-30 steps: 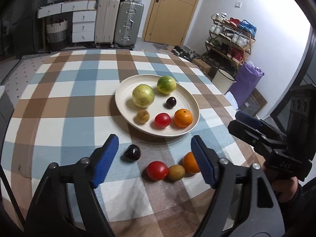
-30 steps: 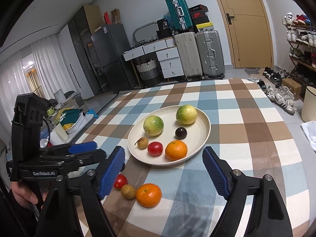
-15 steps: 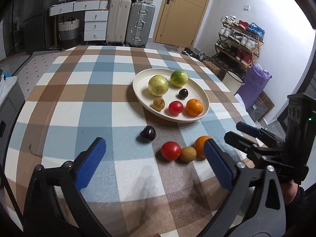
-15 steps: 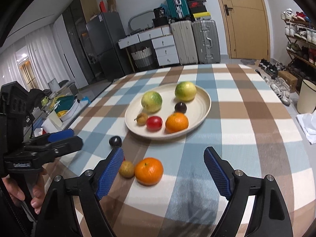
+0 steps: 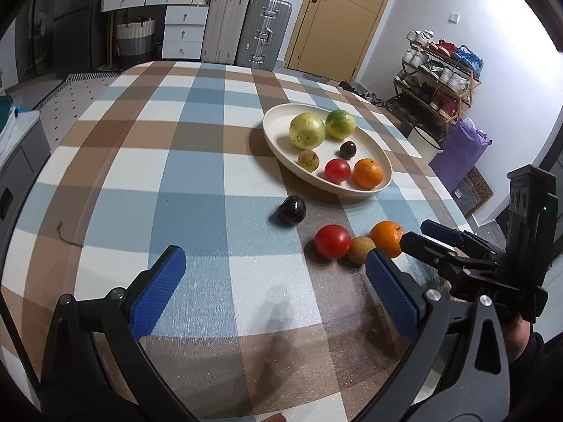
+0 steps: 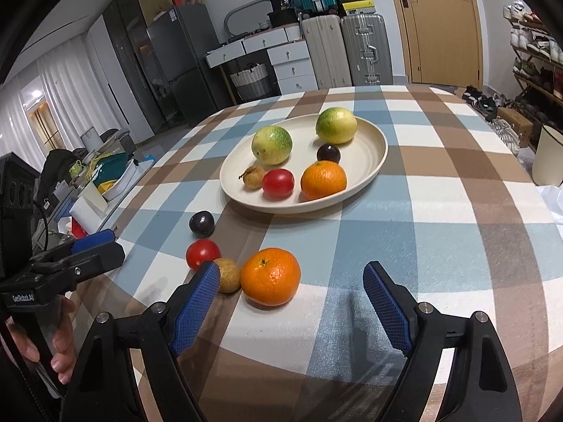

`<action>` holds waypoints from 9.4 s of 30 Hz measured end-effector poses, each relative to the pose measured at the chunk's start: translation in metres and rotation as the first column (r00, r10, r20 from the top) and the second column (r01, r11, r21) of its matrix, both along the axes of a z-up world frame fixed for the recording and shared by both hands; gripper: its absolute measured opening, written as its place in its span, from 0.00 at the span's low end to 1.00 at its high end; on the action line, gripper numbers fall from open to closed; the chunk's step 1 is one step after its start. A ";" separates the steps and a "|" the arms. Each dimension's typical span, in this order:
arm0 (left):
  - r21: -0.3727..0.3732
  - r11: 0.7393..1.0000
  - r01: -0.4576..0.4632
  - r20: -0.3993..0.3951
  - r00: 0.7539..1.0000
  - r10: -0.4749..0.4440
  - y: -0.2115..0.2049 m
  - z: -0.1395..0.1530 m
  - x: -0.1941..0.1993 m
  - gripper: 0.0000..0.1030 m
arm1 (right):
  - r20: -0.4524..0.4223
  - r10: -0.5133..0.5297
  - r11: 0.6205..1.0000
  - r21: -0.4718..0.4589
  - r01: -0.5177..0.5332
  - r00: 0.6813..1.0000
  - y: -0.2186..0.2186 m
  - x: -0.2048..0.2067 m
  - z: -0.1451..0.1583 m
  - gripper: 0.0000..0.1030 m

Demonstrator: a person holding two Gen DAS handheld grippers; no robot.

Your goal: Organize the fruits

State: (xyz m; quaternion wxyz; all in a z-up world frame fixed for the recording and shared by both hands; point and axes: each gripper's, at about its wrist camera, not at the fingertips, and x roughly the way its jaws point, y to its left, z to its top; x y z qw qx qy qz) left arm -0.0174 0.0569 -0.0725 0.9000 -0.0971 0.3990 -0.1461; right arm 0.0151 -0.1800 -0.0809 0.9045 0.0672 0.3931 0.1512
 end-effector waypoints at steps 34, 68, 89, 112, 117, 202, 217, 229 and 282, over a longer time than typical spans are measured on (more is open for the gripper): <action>-0.015 1.000 -0.002 -0.062 0.998 0.001 0.002 -0.023 0.008 0.99 | -0.085 0.040 0.997 0.076 -0.034 0.996 0.002 0.012 -0.016 0.39; 0.020 0.999 0.025 -0.127 0.992 -0.022 -0.032 -0.033 0.038 0.99 | -0.029 0.080 0.987 0.141 -0.075 0.996 -0.012 0.011 -0.004 0.39; -0.030 0.994 0.106 -0.132 0.985 -0.109 -0.053 -0.033 0.061 0.62 | -0.054 0.105 0.970 0.226 -0.090 0.993 -0.022 0.018 -0.011 0.39; -0.020 0.986 0.167 -0.131 0.977 -0.168 -0.071 -0.029 0.061 0.26 | -0.071 0.122 0.956 0.278 -0.098 0.990 -0.026 0.021 -0.016 0.39; -0.023 0.986 0.164 -0.132 0.977 -0.165 -0.070 -0.029 0.061 0.26 | -0.069 0.118 0.955 0.283 -0.094 0.991 -0.028 0.022 -0.015 0.39; -0.139 0.958 0.249 -0.095 0.960 -0.264 -0.122 0.019 0.199 0.27 | -0.069 0.019 0.977 0.214 -0.003 0.997 -0.059 0.131 0.017 0.50; -0.099 0.975 0.199 -0.040 0.978 -0.204 -0.102 0.048 0.160 0.35 | 0.008 0.007 0.975 0.220 -0.009 1.000 -0.059 0.106 0.046 0.53; -0.061 0.981 0.186 0.005 0.983 -0.186 -0.095 0.061 0.108 0.42 | 0.065 0.013 0.972 0.232 -0.028 0.998 -0.051 0.071 0.056 0.59; -0.157 0.985 -0.074 -0.028 0.997 0.071 0.045 0.000 0.007 0.99 | -0.041 0.129 0.992 -0.004 -0.129 0.991 0.042 0.002 -0.001 0.99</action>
